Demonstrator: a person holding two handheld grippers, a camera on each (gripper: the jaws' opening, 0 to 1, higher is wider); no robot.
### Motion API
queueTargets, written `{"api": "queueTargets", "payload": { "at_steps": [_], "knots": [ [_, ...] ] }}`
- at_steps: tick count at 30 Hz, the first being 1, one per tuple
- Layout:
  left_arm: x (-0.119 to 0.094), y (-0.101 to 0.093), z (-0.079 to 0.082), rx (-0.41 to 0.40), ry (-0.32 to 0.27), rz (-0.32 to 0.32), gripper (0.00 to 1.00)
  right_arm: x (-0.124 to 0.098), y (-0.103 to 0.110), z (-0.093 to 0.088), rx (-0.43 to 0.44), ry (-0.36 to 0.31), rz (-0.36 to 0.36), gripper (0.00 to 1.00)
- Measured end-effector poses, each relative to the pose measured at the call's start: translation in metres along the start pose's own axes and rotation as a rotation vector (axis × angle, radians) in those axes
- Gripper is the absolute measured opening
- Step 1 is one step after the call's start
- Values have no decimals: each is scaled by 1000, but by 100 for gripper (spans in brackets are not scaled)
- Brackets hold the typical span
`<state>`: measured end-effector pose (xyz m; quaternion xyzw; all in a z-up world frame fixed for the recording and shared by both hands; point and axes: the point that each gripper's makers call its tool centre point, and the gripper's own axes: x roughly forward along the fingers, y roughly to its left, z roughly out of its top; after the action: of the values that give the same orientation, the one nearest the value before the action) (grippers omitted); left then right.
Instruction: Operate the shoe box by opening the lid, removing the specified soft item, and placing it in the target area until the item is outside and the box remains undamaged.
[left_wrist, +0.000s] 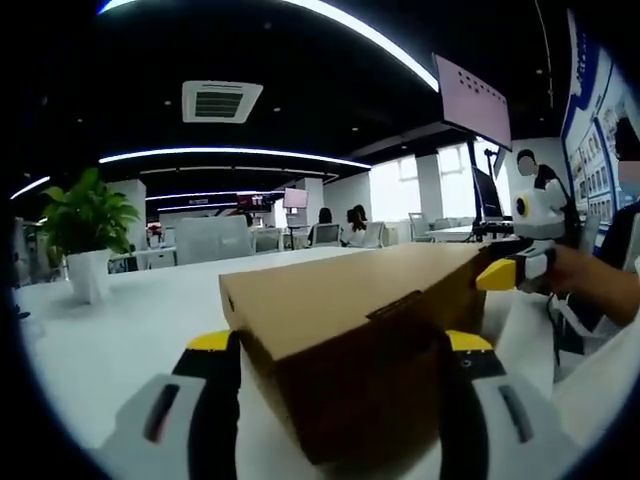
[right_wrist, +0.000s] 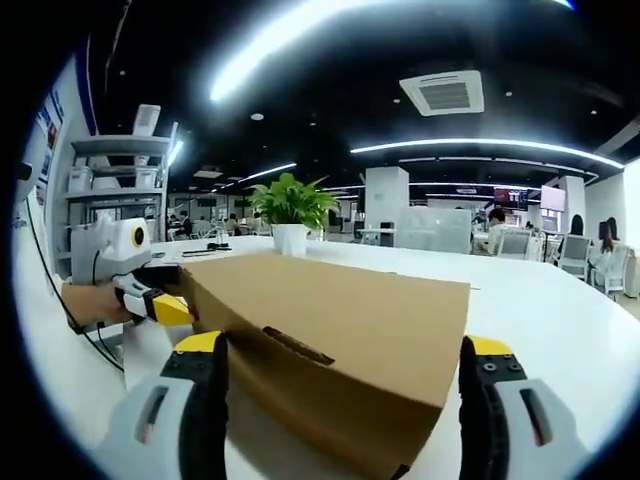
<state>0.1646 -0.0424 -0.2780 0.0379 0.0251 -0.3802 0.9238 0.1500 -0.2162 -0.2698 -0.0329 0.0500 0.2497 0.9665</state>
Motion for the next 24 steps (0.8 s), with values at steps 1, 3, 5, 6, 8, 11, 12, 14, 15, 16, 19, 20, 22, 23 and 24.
{"api": "queueTargets", "payload": {
  "at_steps": [1,3,5,6,8,11,12,14,15,16,19,20,22,23,24],
  "knots": [
    [1,1,0,2,6,-4,82,0,-1,0,-2,3,-3,100],
    [0,0,1,-2,16,-10,82,0,-2,0,-1,2,-4,100],
    [0,-1,0,1,19,-12,82,-1,-2,-1,-3,-1,-3,99],
    [0,0,1,2,24,-15,81,-1,-3,-1,-3,-2,-2,99],
    [0,3,1,-3,39,-25,81,-1,-3,-1,-4,-13,-1,99],
    [2,3,1,-14,59,-32,81,1,-5,-2,16,-37,8,100],
    [2,2,0,-11,62,-29,81,1,-5,-1,16,-37,6,100],
    [1,2,0,-10,63,-27,81,0,-4,-1,15,-25,6,100],
    [1,2,0,-7,62,-28,81,0,-4,-1,14,-19,4,100],
    [0,2,0,-11,59,-29,80,-2,-4,-1,18,-15,2,99],
    [-4,4,3,-52,51,-39,77,-6,-6,-2,39,-5,3,96],
    [-5,4,3,-75,43,-45,76,-6,-7,-4,48,-1,6,95],
    [-7,5,3,-77,31,-52,75,-9,-7,-4,63,-3,5,93],
    [-8,6,3,-90,19,-58,74,-10,-7,-3,71,-8,4,92],
    [-8,6,3,-94,17,-58,73,-10,-7,-2,74,-13,4,93]
  ]
}}
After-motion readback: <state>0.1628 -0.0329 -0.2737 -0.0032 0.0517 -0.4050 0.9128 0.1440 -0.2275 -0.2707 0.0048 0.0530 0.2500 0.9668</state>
